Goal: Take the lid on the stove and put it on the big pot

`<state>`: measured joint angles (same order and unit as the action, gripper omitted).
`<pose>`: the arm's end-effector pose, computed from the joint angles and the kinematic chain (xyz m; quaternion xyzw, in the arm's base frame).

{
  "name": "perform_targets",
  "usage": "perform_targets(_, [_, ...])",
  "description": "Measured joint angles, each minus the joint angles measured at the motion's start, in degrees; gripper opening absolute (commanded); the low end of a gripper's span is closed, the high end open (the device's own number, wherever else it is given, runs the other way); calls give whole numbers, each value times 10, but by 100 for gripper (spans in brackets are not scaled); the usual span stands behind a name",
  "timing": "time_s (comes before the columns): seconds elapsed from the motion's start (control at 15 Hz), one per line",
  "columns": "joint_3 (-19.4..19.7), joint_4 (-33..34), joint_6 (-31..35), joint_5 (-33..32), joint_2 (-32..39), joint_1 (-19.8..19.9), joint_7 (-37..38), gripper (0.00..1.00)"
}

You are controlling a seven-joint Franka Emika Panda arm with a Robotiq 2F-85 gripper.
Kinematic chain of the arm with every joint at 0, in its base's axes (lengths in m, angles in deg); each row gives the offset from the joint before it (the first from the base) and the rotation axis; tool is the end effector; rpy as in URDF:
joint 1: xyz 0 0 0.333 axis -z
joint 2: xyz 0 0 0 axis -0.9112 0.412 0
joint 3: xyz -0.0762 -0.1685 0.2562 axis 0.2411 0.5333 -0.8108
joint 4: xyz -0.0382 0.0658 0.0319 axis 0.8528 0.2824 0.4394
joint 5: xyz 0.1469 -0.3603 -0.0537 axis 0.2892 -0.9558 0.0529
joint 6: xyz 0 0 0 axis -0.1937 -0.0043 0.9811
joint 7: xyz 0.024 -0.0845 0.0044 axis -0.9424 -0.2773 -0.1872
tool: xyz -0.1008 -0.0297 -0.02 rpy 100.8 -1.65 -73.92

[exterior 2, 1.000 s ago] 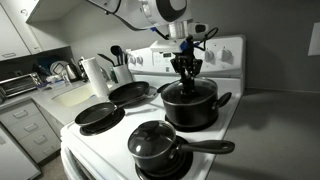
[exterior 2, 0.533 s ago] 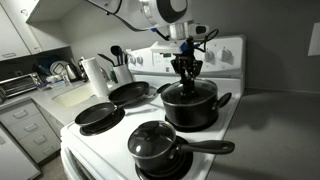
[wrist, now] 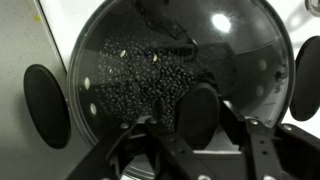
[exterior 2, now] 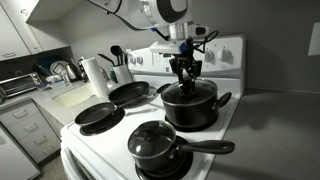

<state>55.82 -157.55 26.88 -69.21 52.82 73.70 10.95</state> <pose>0.6294 -0.1579 0.4324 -0.9721 0.2320 -0.0240 0.0239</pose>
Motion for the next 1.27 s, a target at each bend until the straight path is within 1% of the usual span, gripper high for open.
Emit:
perform_targets(0.07, [0,0,-8,0,0,0,0,98])
perform_targets(0.13, [0,2,-17,0,0,0,0,100])
perform_targets(0.93, [0,71,-146,-22,-2,-12,0,100])
perform_targets(1.27, [0,85,-161,-29,-2,-14,0,100])
